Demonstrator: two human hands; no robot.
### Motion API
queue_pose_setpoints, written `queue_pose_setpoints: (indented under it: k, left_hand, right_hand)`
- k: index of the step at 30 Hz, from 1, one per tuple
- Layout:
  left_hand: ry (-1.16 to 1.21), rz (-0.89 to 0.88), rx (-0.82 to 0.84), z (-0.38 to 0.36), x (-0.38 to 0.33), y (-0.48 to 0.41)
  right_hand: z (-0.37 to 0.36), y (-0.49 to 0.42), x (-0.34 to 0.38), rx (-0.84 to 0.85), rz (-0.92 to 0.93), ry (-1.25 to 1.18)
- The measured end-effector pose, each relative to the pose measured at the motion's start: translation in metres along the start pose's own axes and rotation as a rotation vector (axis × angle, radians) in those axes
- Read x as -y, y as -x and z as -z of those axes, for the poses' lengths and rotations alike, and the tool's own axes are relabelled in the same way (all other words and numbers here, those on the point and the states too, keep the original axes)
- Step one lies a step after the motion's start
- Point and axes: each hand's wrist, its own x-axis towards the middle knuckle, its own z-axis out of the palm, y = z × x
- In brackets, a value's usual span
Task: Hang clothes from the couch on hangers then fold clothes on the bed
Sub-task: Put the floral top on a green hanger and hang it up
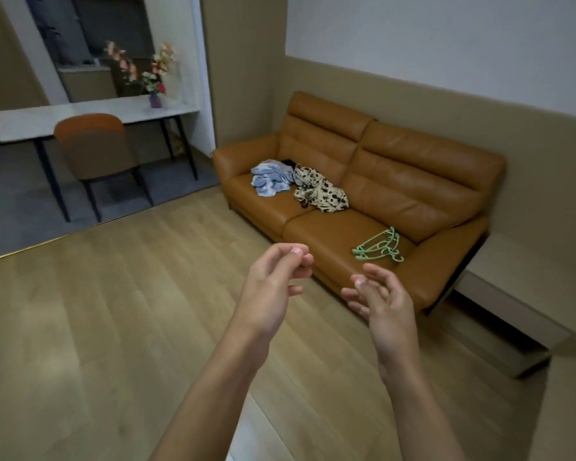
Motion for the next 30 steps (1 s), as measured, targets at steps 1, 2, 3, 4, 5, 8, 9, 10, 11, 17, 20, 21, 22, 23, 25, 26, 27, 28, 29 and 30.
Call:
queue_pose_setpoints:
  k: [1,2,3,4,5,8,9,10,11,17,20,21,22,23,25,26,27,28,29,30]
  left_hand:
    - [-0.001,0.009,0.023,-0.004,-0.001,-0.023]
    - [-0.003,0.017,0.041,-0.008,0.001,-0.048]
    - [-0.01,0.024,0.056,-0.011,0.005,-0.071]
    - [-0.016,0.037,0.061,-0.014,0.009,-0.095]
    - [-0.023,0.047,0.068,-0.017,0.014,-0.122]
    - [-0.039,0.048,0.066,-0.025,0.028,-0.201]
    - [-0.041,0.052,0.062,-0.028,0.031,-0.229]
    - [-0.047,0.051,0.055,-0.032,0.033,-0.257]
    - [-0.059,0.042,0.046,-0.036,0.033,-0.286]
    - [-0.074,0.027,0.011,-0.058,0.015,-0.44]
    - [-0.065,0.046,-0.009,-0.065,0.016,-0.504]
    - [-0.061,0.064,-0.019,-0.067,0.018,-0.525]
    - [-0.06,0.083,-0.024,-0.07,0.021,-0.549]
    - [-0.05,0.092,-0.016,-0.074,0.024,-0.577]
    - [-0.034,0.108,-0.002,-0.079,0.029,-0.62]
    - [-0.031,0.11,0.008,-0.081,0.033,-0.647]
    - [-0.028,0.109,0.019,-0.083,0.036,-0.674]
    - [-0.033,0.11,0.023,-0.085,0.038,-0.702]
    - [-0.035,0.116,0.028,-0.085,0.04,-0.73]
    - [-0.033,0.117,0.034,-0.086,0.041,-0.756]
  right_hand:
    - [-0.005,-0.02,-0.002,-0.017,-0.014,-0.007]
    - [-0.01,-0.043,-0.006,-0.036,-0.022,-0.017]
    - [-0.016,-0.064,-0.009,-0.044,-0.032,-0.025]
    - [-0.022,-0.087,-0.014,-0.053,-0.045,-0.03]
    - [-0.029,-0.113,-0.02,-0.059,-0.058,-0.034]
    - [-0.05,-0.193,-0.034,-0.058,-0.07,-0.054]
    - [-0.057,-0.223,-0.037,-0.053,-0.072,-0.061]
    - [-0.064,-0.252,-0.038,-0.045,-0.067,-0.062]
    - [-0.071,-0.282,-0.036,-0.032,-0.059,-0.07]
    - [-0.121,-0.442,-0.011,0.052,-0.063,-0.094]
    - [-0.144,-0.5,-0.007,0.069,-0.076,-0.084]
    - [-0.149,-0.518,-0.008,0.075,-0.087,-0.082]
    - [-0.155,-0.539,-0.012,0.08,-0.103,-0.073]
    - [-0.163,-0.562,-0.015,0.086,-0.113,-0.068]
    - [-0.174,-0.599,-0.023,0.078,-0.152,-0.066]
    - [-0.181,-0.623,-0.028,0.067,-0.158,-0.062]
    - [-0.188,-0.647,-0.032,0.059,-0.162,-0.053]
    - [-0.195,-0.672,-0.035,0.051,-0.17,-0.039]
    - [-0.202,-0.697,-0.037,0.049,-0.179,-0.019]
    - [-0.21,-0.721,-0.038,0.051,-0.18,0.003]
